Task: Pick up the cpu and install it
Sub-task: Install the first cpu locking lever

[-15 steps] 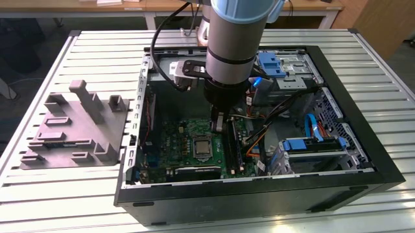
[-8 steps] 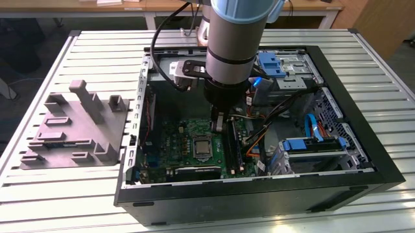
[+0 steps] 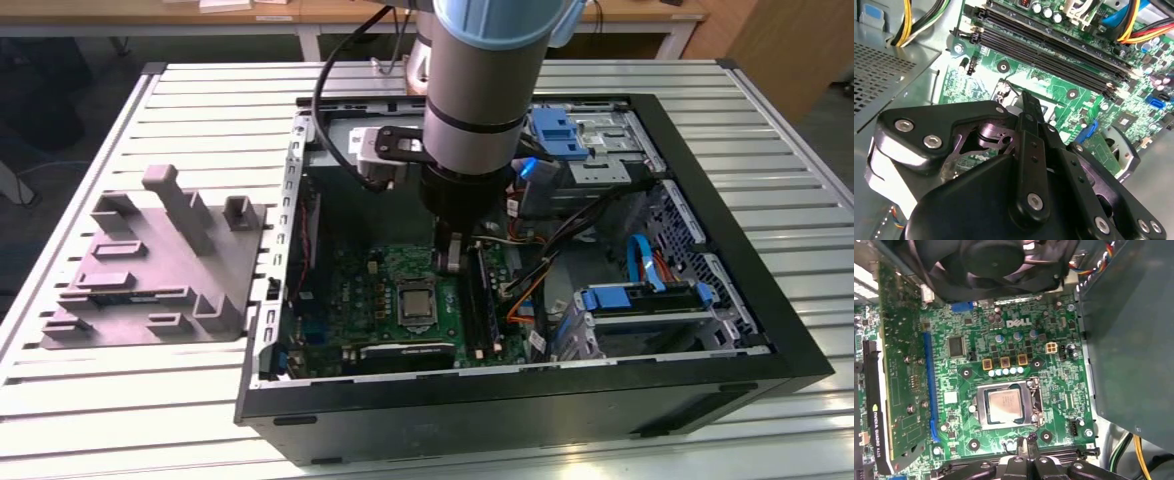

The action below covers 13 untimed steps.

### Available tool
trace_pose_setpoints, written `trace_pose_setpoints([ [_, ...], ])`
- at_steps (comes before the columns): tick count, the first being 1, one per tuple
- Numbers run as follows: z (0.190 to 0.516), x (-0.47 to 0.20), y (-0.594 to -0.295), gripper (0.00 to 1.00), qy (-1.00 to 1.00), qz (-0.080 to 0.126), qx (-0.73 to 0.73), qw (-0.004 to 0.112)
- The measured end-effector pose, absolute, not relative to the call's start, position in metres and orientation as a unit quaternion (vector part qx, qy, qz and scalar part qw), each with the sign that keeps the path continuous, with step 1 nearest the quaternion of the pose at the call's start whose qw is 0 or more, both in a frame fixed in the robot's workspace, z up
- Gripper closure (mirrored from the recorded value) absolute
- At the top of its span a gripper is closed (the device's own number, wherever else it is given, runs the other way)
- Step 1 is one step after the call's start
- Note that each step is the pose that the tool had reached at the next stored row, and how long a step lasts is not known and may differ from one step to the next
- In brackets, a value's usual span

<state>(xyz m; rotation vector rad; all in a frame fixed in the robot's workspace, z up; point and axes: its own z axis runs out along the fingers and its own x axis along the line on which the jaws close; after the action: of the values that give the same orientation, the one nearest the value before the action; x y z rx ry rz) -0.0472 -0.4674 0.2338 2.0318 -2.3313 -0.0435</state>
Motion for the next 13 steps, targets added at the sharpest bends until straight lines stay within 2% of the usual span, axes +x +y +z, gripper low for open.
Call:
trace_pose_setpoints([
  [13, 0.230, -0.047, -0.480, 0.89, -0.737, -0.013, 0.675, 0.025],
])
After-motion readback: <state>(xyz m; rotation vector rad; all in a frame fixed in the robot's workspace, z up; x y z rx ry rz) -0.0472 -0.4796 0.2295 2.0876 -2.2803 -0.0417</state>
